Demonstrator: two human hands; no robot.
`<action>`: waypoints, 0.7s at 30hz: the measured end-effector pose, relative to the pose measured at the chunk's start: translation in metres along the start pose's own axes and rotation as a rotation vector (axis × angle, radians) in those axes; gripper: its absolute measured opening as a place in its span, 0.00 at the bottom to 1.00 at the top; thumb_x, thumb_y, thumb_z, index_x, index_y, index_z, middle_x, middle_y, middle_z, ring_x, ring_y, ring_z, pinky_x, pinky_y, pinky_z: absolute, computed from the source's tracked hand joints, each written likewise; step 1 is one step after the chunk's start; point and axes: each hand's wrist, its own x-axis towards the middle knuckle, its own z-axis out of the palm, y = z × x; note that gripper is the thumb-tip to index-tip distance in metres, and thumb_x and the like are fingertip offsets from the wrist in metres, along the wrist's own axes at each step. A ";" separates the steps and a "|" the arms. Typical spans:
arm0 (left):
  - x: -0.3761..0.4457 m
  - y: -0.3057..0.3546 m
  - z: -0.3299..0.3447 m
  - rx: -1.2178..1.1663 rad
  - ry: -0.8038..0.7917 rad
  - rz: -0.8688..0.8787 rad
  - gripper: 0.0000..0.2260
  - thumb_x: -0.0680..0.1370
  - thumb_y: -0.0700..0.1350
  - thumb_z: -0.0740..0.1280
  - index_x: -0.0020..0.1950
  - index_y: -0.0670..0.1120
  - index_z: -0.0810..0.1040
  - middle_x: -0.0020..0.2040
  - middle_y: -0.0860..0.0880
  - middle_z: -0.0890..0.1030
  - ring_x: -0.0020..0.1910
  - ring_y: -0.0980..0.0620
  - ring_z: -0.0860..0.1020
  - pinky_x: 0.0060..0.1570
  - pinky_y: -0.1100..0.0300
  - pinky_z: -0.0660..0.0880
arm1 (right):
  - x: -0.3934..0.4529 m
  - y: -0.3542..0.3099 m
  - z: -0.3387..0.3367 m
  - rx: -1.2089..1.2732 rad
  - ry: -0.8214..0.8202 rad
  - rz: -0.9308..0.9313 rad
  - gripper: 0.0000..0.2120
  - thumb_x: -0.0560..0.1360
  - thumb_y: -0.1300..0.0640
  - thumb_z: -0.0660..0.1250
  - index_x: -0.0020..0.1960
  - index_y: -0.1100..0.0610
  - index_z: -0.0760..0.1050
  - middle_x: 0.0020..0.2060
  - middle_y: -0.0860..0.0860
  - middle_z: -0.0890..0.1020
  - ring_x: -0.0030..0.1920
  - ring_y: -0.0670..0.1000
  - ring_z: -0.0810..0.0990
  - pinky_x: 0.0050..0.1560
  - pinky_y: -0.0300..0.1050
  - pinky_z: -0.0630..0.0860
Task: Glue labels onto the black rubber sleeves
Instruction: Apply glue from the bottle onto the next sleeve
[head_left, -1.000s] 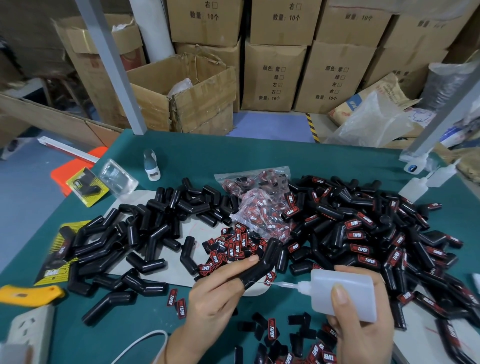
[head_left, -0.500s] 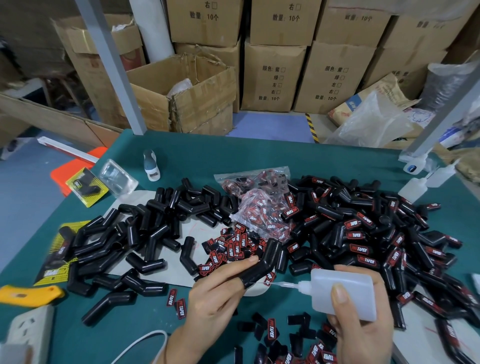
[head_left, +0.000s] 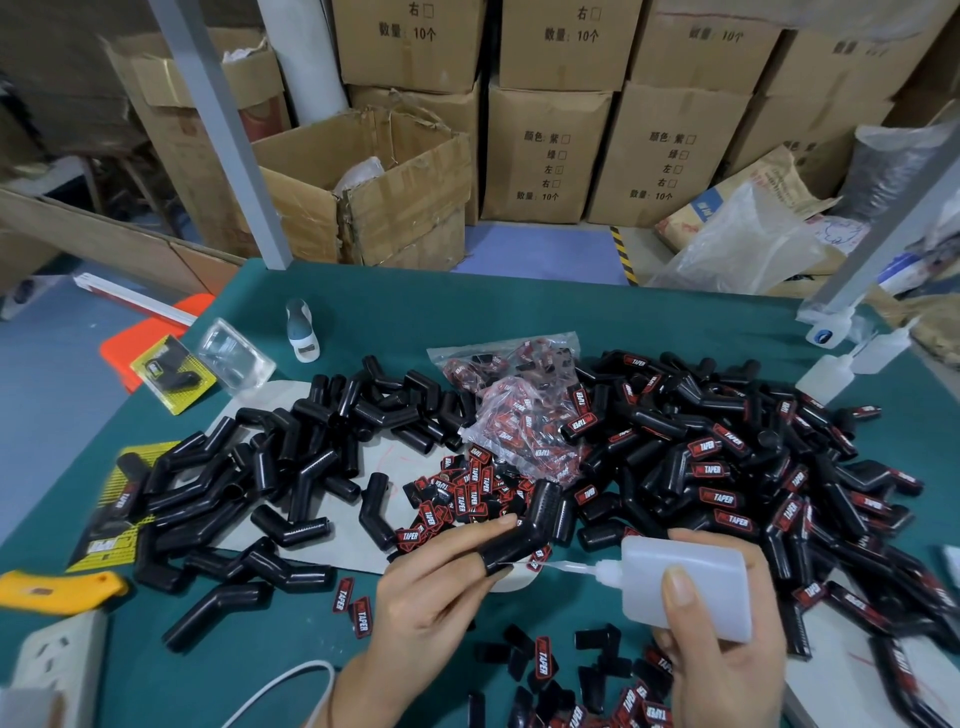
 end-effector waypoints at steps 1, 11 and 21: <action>0.000 0.000 0.000 -0.001 0.001 -0.002 0.10 0.83 0.40 0.70 0.50 0.35 0.88 0.66 0.49 0.83 0.59 0.48 0.85 0.59 0.57 0.81 | 0.000 0.000 0.000 0.000 -0.001 -0.001 0.33 0.65 0.26 0.75 0.58 0.50 0.79 0.45 0.58 0.83 0.34 0.48 0.79 0.31 0.35 0.76; -0.004 -0.007 0.000 0.004 -0.015 0.020 0.07 0.81 0.36 0.72 0.48 0.33 0.87 0.68 0.47 0.82 0.61 0.46 0.85 0.60 0.55 0.81 | 0.000 -0.002 0.001 0.005 0.019 -0.012 0.32 0.64 0.26 0.75 0.56 0.48 0.80 0.44 0.58 0.82 0.34 0.47 0.79 0.30 0.34 0.75; -0.006 -0.011 0.000 0.018 -0.028 0.028 0.04 0.79 0.33 0.72 0.48 0.33 0.87 0.68 0.46 0.82 0.62 0.46 0.84 0.61 0.55 0.81 | 0.001 -0.001 -0.001 0.013 0.033 -0.016 0.33 0.65 0.26 0.75 0.57 0.50 0.79 0.43 0.57 0.82 0.32 0.46 0.78 0.28 0.34 0.74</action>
